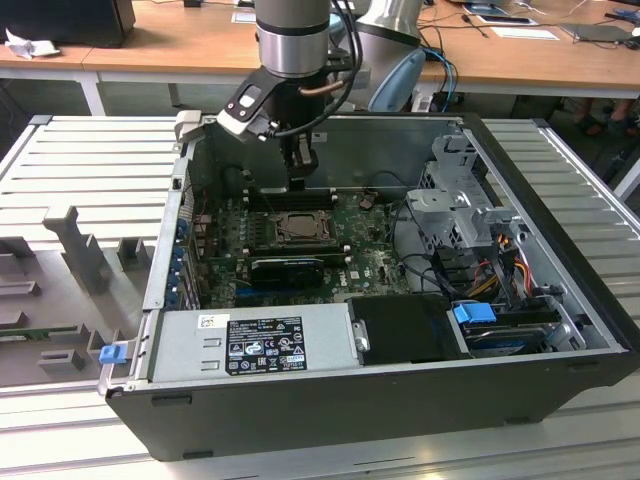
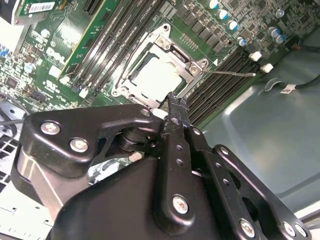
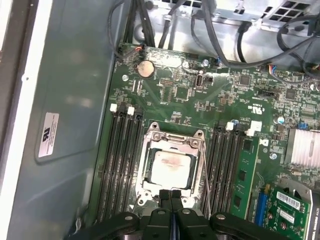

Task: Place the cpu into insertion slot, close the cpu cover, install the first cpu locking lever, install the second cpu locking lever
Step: 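Install the first cpu locking lever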

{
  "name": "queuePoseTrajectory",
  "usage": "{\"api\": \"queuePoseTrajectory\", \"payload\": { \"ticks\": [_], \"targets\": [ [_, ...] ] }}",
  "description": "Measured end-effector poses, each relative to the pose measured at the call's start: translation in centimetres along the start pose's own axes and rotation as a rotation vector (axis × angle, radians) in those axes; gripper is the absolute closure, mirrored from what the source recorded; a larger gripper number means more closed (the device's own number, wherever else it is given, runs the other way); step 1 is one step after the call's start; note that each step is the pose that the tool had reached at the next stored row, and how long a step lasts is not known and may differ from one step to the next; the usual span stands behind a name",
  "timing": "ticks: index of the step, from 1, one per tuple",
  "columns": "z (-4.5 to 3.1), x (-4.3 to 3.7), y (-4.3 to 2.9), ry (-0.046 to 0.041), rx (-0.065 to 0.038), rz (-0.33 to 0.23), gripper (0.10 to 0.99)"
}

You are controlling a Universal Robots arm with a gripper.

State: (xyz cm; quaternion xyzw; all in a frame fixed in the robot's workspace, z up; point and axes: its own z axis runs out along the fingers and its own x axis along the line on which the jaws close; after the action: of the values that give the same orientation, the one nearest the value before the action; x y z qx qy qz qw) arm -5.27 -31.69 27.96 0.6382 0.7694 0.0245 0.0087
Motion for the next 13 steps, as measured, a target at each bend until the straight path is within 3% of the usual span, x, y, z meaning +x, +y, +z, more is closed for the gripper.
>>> {"api": "queuePoseTrajectory", "payload": {
  "ticks": [4, 13],
  "targets": [
    [0.00, 0.00, 0.00, 0.0025, 0.001, -0.052, 0.980],
    [0.00, 0.00, 0.00, 0.0054, 0.002, -0.111, 0.980]
  ]
}}
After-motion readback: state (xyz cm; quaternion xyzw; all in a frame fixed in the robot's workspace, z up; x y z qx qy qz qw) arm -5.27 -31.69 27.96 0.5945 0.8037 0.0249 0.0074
